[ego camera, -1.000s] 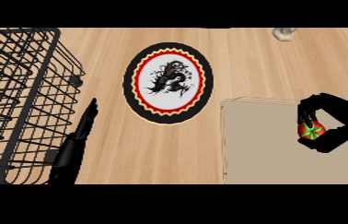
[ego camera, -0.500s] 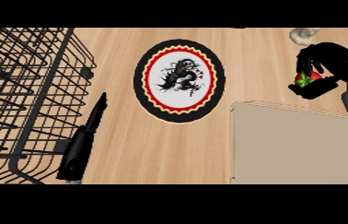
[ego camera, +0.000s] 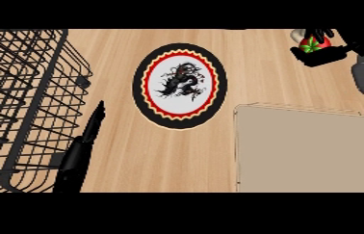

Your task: Pick the tomato from the tray and place it in the plate

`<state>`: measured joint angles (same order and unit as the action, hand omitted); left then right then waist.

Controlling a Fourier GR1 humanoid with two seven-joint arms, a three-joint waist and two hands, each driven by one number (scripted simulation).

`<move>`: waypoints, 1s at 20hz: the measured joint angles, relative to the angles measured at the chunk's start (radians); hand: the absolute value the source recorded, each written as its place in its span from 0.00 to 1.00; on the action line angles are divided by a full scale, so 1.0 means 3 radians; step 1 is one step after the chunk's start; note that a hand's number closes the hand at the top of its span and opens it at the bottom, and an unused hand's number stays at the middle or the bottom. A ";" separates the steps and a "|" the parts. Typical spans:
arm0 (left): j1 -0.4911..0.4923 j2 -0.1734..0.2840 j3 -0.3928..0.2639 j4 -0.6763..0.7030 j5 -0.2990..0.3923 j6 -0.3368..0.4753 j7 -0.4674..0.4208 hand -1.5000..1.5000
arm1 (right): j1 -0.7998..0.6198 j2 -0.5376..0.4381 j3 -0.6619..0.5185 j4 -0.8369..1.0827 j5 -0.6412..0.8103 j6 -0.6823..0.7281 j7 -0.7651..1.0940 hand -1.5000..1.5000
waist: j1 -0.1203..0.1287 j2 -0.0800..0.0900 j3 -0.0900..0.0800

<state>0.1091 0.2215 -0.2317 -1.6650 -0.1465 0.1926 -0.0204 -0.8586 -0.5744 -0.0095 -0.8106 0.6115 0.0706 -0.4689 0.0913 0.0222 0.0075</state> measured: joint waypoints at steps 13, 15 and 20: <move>0.0196 0.0003 0.0116 -0.0050 0.0068 -0.0023 -0.0071 0.50 | -0.0667 0.0633 0.0092 0.0125 -0.0289 0.0476 -0.0357 1.00 | -0.0205 -0.0081 0.0006; 0.0206 -0.0002 0.0126 -0.0055 0.0058 -0.0015 -0.0084 0.50 | -0.0785 0.0758 0.0105 0.0140 -0.0308 0.0522 -0.0227 1.00 | -0.0215 -0.0084 0.0005; 0.0220 0.0000 0.0133 -0.0078 0.0049 -0.0021 -0.0049 0.50 | -0.0970 0.1131 0.0183 0.0205 -0.0295 0.0531 0.0125 1.00 | -0.0225 -0.0080 -0.0006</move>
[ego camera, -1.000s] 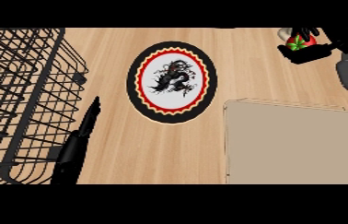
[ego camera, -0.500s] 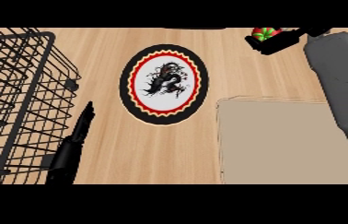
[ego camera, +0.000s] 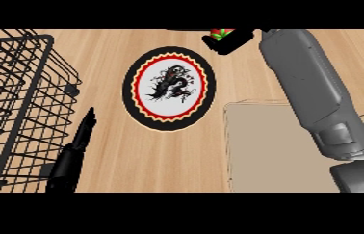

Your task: Pick the tomato from the tray and place it in the plate

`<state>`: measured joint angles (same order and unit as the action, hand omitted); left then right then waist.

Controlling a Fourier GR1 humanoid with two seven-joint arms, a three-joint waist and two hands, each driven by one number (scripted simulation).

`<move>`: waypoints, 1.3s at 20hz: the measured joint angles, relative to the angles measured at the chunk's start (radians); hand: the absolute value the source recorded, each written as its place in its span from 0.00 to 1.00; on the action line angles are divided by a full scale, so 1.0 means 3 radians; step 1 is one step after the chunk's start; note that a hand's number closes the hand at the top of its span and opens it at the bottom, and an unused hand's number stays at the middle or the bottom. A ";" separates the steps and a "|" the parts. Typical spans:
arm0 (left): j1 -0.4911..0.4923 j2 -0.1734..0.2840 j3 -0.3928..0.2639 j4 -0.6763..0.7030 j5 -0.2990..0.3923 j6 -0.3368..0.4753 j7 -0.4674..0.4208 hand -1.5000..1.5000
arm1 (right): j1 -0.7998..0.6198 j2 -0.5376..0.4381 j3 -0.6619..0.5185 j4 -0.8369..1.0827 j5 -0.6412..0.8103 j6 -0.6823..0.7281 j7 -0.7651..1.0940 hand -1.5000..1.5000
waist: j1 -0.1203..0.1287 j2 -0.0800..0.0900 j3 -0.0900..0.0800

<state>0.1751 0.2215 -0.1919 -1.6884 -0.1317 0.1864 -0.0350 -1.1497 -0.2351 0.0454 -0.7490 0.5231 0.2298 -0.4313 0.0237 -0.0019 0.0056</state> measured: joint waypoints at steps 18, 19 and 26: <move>-0.0108 -0.0041 -0.0022 0.0040 -0.0036 -0.0051 -0.0005 0.50 | -0.0037 0.0761 0.0560 0.0646 -0.0036 -0.0242 0.0674 0.00 | 0.0112 0.0038 -0.0001; -0.0122 -0.0039 -0.0032 0.0040 -0.0029 -0.0067 -0.0009 0.50 | -0.0036 0.0766 0.0567 0.0704 -0.0088 -0.0274 0.0727 0.00 | 0.0127 0.0043 -0.0005; -0.0166 -0.0045 -0.0051 0.0072 -0.0074 -0.0071 0.0014 0.50 | -0.0005 0.0780 0.0706 0.0856 -0.0455 -0.0532 0.0810 0.00 | 0.0169 0.0050 -0.0003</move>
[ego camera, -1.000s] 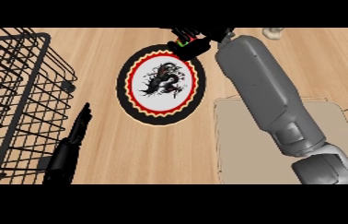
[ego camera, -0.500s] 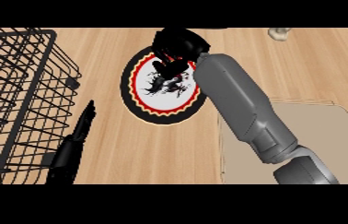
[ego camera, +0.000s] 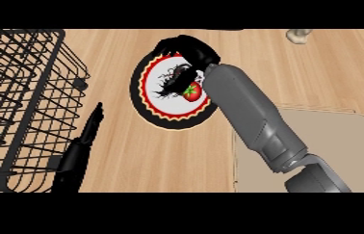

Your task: Pick the tomato from the tray and place it in the plate

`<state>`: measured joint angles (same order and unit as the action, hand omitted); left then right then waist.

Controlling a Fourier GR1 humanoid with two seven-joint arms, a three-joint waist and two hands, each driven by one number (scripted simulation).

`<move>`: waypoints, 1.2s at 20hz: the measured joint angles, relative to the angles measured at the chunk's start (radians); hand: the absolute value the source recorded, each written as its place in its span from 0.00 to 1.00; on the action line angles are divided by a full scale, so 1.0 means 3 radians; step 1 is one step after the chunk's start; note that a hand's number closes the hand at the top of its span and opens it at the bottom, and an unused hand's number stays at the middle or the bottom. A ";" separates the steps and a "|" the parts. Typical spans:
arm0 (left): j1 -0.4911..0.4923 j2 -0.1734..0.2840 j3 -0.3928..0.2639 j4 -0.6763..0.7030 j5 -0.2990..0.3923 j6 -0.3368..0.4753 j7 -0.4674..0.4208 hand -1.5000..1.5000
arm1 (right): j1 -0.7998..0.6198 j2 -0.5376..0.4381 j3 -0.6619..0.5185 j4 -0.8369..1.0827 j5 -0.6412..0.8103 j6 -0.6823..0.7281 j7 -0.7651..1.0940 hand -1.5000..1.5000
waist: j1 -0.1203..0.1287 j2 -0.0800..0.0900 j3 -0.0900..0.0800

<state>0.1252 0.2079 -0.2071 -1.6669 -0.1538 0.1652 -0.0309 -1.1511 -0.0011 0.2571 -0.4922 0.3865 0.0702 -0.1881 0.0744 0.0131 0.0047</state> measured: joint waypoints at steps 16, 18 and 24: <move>0.0129 0.0006 0.0063 -0.0083 0.0009 0.0037 -0.0027 0.50 | -0.0051 -0.0353 -0.1068 0.0214 -0.1098 -0.0090 -0.0275 0.00 | -0.0113 0.0009 0.0006; 0.0116 0.0001 0.0059 -0.0083 0.0007 0.0040 -0.0043 0.50 | -0.0028 -0.0482 -0.1181 0.0283 -0.1183 0.0037 -0.0423 0.00 | -0.0097 0.0022 0.0007; 0.0089 0.0000 0.0041 -0.0082 -0.0001 0.0024 -0.0049 0.50 | 0.0087 -0.0891 -0.1313 0.0462 -0.1249 0.0490 -0.0887 0.00 | -0.0062 0.0048 0.0011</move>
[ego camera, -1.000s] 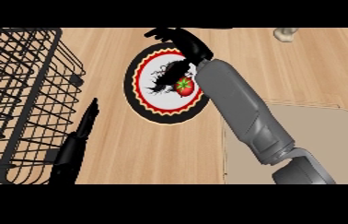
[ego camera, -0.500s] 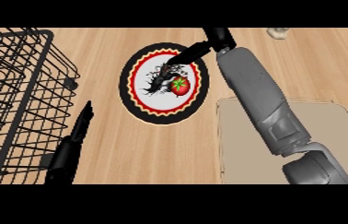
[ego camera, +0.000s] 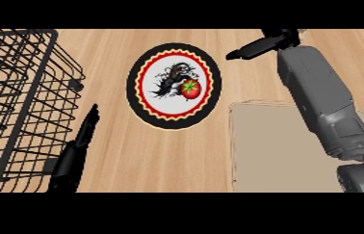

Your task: Pick the tomato from the tray and place it in the plate

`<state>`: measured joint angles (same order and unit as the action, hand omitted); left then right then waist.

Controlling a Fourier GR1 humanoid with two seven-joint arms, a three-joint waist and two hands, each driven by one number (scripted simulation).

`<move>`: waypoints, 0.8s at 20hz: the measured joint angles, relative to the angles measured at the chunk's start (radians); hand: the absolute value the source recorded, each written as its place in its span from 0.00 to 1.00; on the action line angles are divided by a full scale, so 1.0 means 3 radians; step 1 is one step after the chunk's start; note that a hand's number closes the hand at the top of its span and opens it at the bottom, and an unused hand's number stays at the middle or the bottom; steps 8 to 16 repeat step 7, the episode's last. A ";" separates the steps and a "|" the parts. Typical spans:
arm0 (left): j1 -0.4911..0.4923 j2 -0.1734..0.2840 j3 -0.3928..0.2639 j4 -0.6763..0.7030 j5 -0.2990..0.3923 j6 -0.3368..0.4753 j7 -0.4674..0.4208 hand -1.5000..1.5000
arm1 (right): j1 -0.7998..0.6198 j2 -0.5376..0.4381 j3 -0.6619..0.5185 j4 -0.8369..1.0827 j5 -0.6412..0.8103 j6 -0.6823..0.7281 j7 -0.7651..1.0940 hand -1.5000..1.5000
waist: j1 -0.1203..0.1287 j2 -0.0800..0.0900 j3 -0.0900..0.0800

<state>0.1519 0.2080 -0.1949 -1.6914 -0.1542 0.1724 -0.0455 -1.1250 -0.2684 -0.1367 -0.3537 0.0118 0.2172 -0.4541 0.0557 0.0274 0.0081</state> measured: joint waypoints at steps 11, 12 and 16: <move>-0.0052 -0.0009 -0.0023 0.0022 -0.0002 -0.0024 -0.0029 0.50 | 0.0013 -0.0321 -0.0043 0.0237 0.0047 0.0273 -0.0325 0.00 | 0.0054 0.0019 0.0004; -0.0052 -0.0009 -0.0023 0.0022 -0.0002 -0.0024 -0.0029 0.50 | 0.0013 -0.0321 -0.0043 0.0237 0.0047 0.0273 -0.0325 0.00 | 0.0054 0.0019 0.0004; -0.0052 -0.0009 -0.0023 0.0022 -0.0002 -0.0024 -0.0029 0.50 | 0.0013 -0.0321 -0.0043 0.0237 0.0047 0.0273 -0.0325 0.00 | 0.0054 0.0019 0.0004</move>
